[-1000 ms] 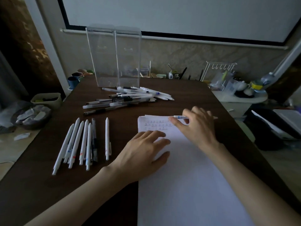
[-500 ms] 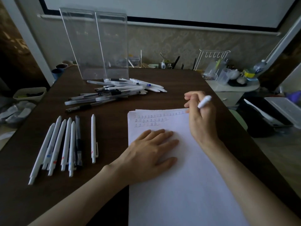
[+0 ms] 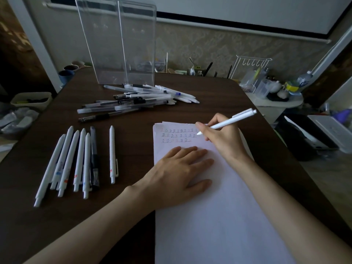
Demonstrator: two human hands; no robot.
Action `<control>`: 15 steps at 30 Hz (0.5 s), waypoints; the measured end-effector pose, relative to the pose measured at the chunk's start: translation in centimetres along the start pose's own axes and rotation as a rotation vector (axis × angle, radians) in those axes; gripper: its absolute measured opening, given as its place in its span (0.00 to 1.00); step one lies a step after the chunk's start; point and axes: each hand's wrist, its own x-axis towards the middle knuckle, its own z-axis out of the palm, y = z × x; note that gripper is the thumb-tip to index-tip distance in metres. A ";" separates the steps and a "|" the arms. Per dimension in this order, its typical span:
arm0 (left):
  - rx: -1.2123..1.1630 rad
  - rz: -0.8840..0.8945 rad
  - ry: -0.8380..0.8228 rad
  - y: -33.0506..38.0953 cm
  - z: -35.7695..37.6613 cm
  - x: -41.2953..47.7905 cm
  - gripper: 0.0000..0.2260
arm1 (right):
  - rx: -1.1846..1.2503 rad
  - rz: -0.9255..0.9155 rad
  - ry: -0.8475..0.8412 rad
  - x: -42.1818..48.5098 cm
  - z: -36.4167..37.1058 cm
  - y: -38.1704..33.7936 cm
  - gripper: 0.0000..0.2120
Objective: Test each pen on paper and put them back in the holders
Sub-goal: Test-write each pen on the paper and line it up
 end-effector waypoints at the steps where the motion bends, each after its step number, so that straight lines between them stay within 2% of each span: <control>1: 0.003 0.001 0.004 0.0 0.0 0.0 0.27 | -0.042 -0.020 0.009 0.1 -0.1 0.2 0.13; 8: 0.003 -0.006 0.008 0.0 0.0 0.0 0.27 | -0.112 -0.136 -0.083 0.2 0.3 1.2 0.15; 15: 0.010 -0.009 0.000 -0.1 0.1 0.1 0.27 | -0.142 -0.143 -0.053 0.2 0.4 1.2 0.15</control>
